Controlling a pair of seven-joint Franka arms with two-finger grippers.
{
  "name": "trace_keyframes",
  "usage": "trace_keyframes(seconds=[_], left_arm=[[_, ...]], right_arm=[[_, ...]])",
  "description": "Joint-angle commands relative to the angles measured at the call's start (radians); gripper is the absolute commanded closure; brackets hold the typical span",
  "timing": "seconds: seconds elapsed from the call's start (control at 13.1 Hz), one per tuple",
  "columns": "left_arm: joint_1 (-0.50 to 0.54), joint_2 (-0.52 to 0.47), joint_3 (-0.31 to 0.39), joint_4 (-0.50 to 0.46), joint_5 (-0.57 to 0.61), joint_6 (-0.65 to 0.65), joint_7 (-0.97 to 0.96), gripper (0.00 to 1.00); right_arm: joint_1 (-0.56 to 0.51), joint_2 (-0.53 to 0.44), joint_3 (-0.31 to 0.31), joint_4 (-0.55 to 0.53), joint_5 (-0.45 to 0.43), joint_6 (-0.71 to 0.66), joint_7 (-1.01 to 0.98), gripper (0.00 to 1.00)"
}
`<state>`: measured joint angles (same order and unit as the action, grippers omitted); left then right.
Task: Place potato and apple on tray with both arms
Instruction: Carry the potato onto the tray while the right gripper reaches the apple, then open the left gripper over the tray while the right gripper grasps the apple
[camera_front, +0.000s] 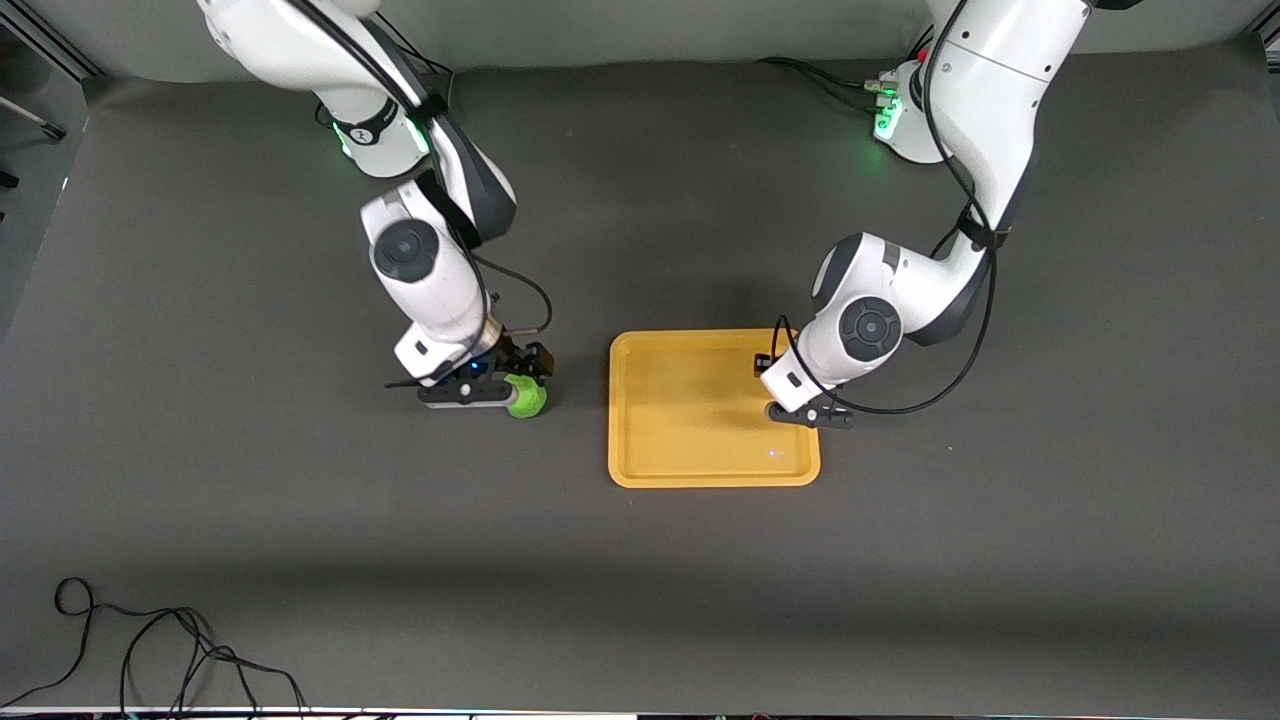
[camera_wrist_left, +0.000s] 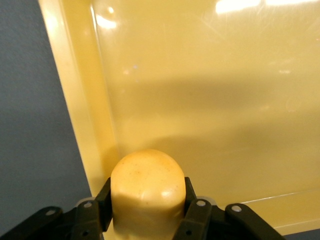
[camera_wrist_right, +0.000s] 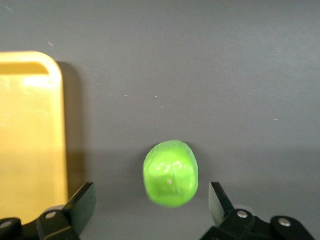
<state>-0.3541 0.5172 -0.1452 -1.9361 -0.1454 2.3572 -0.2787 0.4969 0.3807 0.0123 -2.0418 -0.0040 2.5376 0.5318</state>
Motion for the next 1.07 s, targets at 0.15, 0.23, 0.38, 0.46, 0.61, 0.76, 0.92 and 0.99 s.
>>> trace_keyframes(seconds=[0.15, 0.23, 0.38, 0.46, 0.61, 0.76, 0.92, 0.99], left_arm=[[-0.005, 0.009, 0.004, 0.055, -0.002, -0.013, -0.004, 0.00], [-0.005, 0.009, 0.006, 0.058, -0.002, -0.015, -0.004, 0.00], [0.003, -0.002, 0.010, 0.062, -0.002, -0.036, 0.004, 0.00], [0.018, -0.032, 0.010, 0.062, 0.000, -0.047, 0.001, 0.00], [0.052, -0.121, 0.010, 0.063, 0.001, -0.143, 0.009, 0.00], [0.105, -0.209, 0.010, 0.083, 0.003, -0.260, 0.033, 0.00], [0.161, -0.268, 0.010, 0.121, 0.003, -0.387, 0.090, 0.00], [0.190, -0.287, 0.010, 0.153, 0.003, -0.447, 0.108, 0.00]], right_arm=[[0.012, 0.108, -0.014, -0.028, -0.048, 0.148, 0.022, 0.00], [0.014, 0.119, -0.015, -0.026, -0.051, 0.150, 0.022, 0.00], [0.012, 0.125, -0.015, -0.025, -0.051, 0.156, 0.020, 0.23], [0.014, 0.124, -0.015, -0.024, -0.051, 0.158, 0.020, 0.47], [0.012, 0.122, -0.015, -0.018, -0.053, 0.155, 0.016, 0.63], [0.006, 0.096, -0.017, -0.006, -0.053, 0.132, 0.010, 0.64], [0.006, 0.040, -0.035, 0.052, -0.056, 0.007, 0.004, 0.63], [0.005, 0.006, -0.035, 0.099, -0.056, -0.099, 0.004, 0.63]])
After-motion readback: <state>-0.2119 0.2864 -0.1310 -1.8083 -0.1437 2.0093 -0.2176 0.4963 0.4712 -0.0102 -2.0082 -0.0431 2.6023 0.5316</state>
